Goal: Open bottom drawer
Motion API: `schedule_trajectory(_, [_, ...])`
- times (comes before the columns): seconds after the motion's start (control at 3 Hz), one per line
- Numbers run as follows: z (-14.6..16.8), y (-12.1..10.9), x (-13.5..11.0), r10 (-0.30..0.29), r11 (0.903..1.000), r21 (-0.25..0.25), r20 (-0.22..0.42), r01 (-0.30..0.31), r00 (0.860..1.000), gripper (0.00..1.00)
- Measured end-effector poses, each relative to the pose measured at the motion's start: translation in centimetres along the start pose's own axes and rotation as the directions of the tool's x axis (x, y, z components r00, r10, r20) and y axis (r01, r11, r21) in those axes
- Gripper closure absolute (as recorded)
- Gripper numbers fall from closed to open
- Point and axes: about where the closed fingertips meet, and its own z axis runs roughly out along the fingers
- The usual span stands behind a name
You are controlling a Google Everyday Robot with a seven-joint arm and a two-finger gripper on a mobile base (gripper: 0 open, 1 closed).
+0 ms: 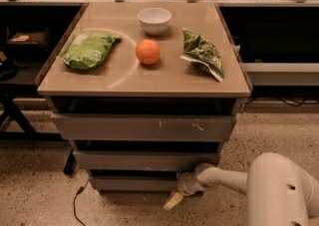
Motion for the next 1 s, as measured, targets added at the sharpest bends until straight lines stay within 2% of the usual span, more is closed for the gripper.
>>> schedule_trajectory(0.33, [1.49,0.90,1.21,0.008,0.9988,-0.048,-0.027,-0.009,1.000,0.00])
schedule_trajectory(0.67, [1.19,0.97,1.01,0.009,0.9987,-0.049,-0.029,-0.010,1.000,0.18])
schedule_trajectory(1.0, [1.19,0.97,1.00,0.009,0.9987,-0.050,-0.029,-0.010,1.000,0.41])
